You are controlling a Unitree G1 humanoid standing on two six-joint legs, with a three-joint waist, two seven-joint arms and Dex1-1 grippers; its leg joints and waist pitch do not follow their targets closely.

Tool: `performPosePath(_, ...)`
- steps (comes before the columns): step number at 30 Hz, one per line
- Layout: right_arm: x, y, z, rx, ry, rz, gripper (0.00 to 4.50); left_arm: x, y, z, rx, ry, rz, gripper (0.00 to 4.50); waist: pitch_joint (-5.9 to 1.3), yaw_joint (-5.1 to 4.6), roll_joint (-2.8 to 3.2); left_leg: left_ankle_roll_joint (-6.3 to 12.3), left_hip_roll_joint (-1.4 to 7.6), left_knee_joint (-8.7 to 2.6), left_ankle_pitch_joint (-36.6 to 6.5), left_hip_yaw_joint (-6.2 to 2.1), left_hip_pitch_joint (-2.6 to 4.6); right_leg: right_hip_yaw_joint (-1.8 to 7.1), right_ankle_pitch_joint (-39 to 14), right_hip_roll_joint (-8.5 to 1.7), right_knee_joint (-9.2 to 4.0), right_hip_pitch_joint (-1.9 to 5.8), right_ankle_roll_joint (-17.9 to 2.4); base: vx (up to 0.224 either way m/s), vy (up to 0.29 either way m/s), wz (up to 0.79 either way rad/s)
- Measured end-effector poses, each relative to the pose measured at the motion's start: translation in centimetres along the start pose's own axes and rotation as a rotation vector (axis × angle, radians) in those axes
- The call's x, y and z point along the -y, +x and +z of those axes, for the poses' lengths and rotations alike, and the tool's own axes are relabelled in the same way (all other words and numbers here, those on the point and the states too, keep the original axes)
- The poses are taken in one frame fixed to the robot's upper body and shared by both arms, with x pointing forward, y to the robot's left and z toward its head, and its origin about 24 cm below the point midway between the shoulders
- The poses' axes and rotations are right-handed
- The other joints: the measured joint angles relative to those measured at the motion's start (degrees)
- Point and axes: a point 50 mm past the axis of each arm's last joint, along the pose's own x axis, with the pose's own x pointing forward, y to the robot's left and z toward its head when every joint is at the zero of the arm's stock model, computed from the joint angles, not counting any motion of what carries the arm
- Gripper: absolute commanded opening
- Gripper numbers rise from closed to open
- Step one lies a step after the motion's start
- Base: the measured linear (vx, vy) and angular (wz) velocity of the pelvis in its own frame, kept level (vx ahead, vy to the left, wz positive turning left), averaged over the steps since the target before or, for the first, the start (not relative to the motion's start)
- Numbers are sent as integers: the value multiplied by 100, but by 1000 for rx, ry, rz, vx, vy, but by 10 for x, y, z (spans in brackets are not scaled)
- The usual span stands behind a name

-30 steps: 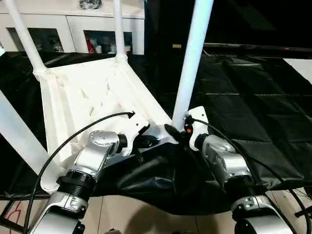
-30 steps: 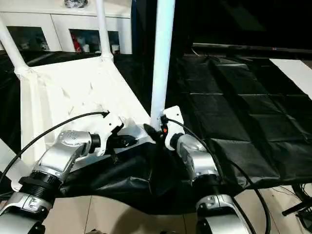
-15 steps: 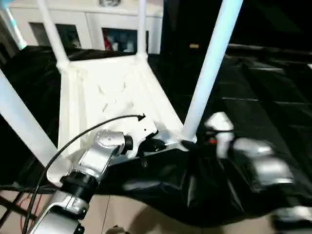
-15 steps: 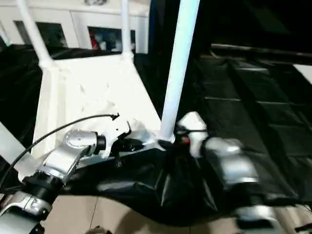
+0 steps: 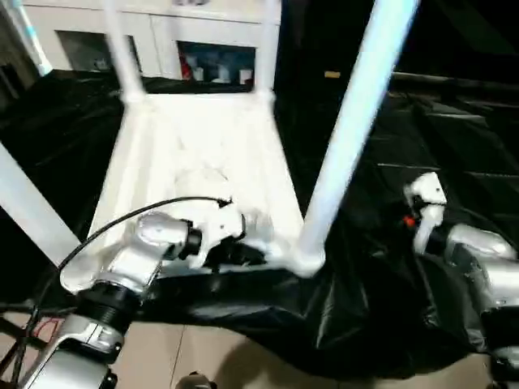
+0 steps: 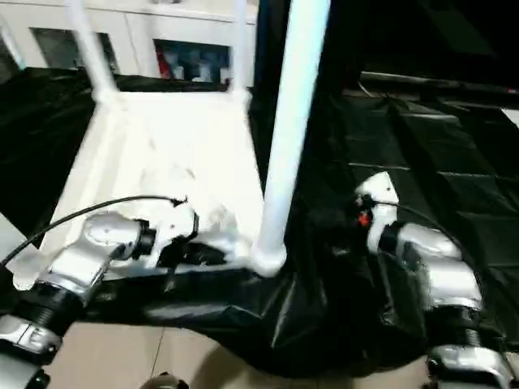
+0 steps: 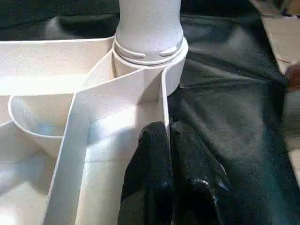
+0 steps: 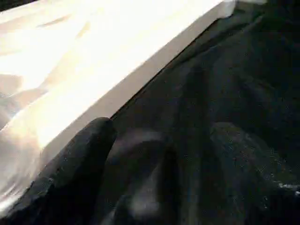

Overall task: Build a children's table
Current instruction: Rotate leg to tighten

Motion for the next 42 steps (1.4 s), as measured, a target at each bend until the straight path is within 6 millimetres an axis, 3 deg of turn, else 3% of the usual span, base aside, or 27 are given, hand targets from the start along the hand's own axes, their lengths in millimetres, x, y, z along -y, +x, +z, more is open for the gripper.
performPosePath(6,-15,20,-2,50,51,-40,369,-1,-6,-3,-11,21,-81,0,14,10,36,-3,6,4,1,5,-1,1,0,-1,24,-1,1,0,0,0)
performPosePath(15,-26,31,-4,98,102,-94,369,-2,-16,-7,-14,82,-110,0,23,1,106,-5,7,5,2,5,-3,0,0,-3,26,0,1,0,0,0)
performPosePath(16,-28,33,-5,111,116,-103,369,-3,-18,-8,-20,92,-109,28,25,-2,121,-5,7,5,2,5,-3,0,0,-2,27,0,1,0,0,0)
performPosePath(20,-33,36,-2,150,140,-160,369,-4,-23,-4,37,99,-63,67,39,-7,147,-6,8,6,3,5,-4,1,0,-3,28,0,0,0,0,0)
performPosePath(24,-38,36,5,189,153,-222,369,-11,-30,16,192,115,112,94,35,-45,143,-7,7,5,3,6,0,2,-2,-3,29,0,1,0,0,0)
performPosePath(28,-41,33,7,188,166,-272,369,-6,-31,15,326,29,290,129,33,-163,129,-7,6,4,4,7,-2,4,-6,-3,28,0,8,0,0,0)
performPosePath(32,-48,32,4,182,194,-304,369,-9,-39,20,519,-52,656,151,43,-203,77,-7,9,3,4,3,-4,1,-26,0,28,-2,42,0,0,0)
performPosePath(37,-55,29,10,205,145,-341,369,-8,-69,16,517,-139,958,203,38,-292,79,-7,7,-1,3,3,0,2,-30,0,27,0,49,0,0,0)
performPosePath(39,-64,28,11,234,123,-337,407,3,-79,4,452,-251,1075,223,37,-331,80,-7,8,-1,3,2,-1,4,-36,4,26,-1,55,0,0,0)
performPosePath(42,-73,24,8,209,81,-290,418,20,-83,-6,434,-335,1221,242,36,-314,74,-6,7,3,3,2,-6,6,-42,4,13,2,64,0,0,0)
